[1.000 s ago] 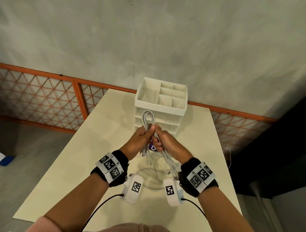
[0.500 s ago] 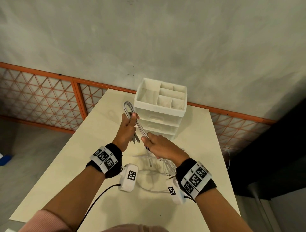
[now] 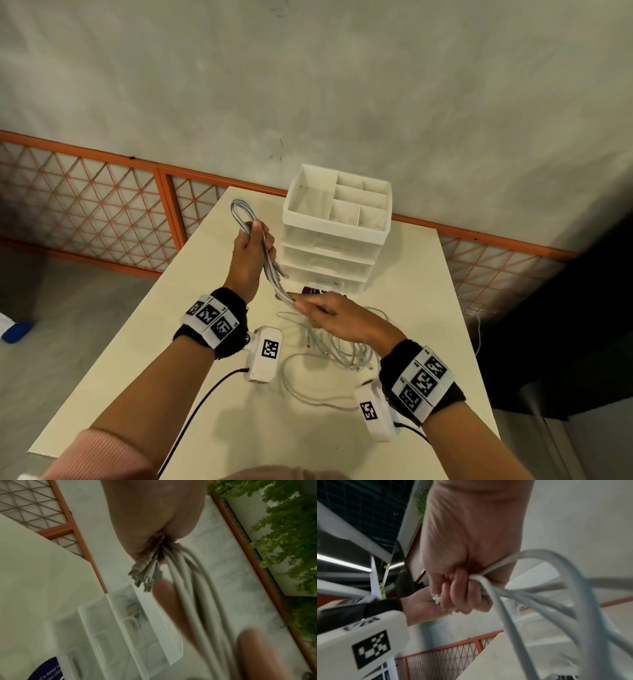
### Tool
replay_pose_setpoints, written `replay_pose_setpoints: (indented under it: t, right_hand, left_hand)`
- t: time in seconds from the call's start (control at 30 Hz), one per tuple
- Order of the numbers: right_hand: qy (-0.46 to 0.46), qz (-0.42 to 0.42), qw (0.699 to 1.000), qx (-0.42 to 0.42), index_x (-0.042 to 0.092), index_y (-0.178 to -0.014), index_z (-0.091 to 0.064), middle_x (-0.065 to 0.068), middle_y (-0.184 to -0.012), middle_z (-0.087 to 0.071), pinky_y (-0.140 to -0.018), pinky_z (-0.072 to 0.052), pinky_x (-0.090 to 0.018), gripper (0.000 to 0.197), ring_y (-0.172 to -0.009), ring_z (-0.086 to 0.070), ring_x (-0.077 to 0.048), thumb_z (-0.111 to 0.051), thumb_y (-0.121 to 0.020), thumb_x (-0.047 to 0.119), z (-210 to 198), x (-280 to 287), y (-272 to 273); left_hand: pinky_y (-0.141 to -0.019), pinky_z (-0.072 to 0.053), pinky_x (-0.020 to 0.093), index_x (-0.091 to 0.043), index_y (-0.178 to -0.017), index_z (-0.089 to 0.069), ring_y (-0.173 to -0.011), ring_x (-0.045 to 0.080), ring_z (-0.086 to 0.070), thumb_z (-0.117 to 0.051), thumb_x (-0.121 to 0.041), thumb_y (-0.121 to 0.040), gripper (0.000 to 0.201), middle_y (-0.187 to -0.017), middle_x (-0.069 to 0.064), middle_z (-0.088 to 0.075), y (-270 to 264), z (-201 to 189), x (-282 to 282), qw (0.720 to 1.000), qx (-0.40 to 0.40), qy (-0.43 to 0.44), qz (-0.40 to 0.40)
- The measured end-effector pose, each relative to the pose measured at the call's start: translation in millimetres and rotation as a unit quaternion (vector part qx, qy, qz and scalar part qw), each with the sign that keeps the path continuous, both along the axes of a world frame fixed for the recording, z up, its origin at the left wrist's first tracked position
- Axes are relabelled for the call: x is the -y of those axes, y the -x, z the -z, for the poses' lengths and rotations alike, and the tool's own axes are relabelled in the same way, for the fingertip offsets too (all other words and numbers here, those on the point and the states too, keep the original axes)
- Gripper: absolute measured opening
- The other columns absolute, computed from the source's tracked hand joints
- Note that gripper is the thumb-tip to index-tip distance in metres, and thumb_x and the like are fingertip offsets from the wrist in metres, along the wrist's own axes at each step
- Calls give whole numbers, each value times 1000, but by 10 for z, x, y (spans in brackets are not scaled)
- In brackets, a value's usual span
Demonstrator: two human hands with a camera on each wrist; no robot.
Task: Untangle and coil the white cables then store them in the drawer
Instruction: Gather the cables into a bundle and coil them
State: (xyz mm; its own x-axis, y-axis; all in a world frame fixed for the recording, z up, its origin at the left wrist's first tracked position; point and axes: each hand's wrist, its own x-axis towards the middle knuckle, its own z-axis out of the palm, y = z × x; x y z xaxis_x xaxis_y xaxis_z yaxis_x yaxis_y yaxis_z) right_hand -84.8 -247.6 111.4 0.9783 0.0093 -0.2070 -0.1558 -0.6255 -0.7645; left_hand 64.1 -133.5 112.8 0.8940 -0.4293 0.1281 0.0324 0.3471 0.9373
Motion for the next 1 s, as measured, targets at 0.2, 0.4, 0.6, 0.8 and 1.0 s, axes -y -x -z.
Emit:
replay_pose_setpoints:
  t: [0.2, 0.4, 0.6, 0.8, 1.0]
  right_hand:
    - [-72, 9, 994, -77, 25, -125, -57, 8, -61, -34, -48, -29, -13, 31, -50, -33, -1, -42, -99, 34, -202, 358, 216]
    - [3, 62, 996, 69, 15, -111, -71, 2, -61, -64, -63, -38, -6, 24, -60, -56, 2, -61, -90, 19, -576, 494, 139]
    - [36, 86, 983, 158, 15, -99, -75, -5, -80, -75, -79, -47, -14, 18, -75, -70, -9, -71, -82, 16, -824, 315, 28]
    - [53, 109, 972, 202, 13, -88, -53, -1, -76, -71, -63, -43, -6, 24, -72, -66, -2, -74, -79, 16, -879, 233, -22]
    - [69, 80, 969, 225, 13, -86, -48, -14, -63, -66, -55, -40, -12, 22, -58, -61, -14, -69, -82, 12, -866, 183, -42]
  left_hand:
    - [-50, -33, 20, -16, -74, -42, -46, 7, -36, -28, -27, -103, 34, -52, -12, -36, -33, -47, -110, 997, 37, -27, 60]
    - [-44, -28, 17, -18, -69, -42, -46, 6, -25, -32, -24, -102, 36, -55, -8, -27, 220, -107, -21, 982, 50, -71, 169]
    - [-43, -18, 20, -12, -71, -39, -44, 6, -18, -36, -24, -100, 32, -54, -7, -22, 453, -310, 150, 971, 50, -129, 197]
    - [-55, -37, 22, 5, -83, -49, -59, 12, -45, -33, -27, -99, 40, -68, 11, -42, 540, -302, 199, 966, 66, -167, 185]
    - [-65, -57, 28, -9, -82, -67, -65, 23, -70, -30, -24, -101, 45, -67, 11, -72, 596, -341, 169, 963, 15, -113, 244]
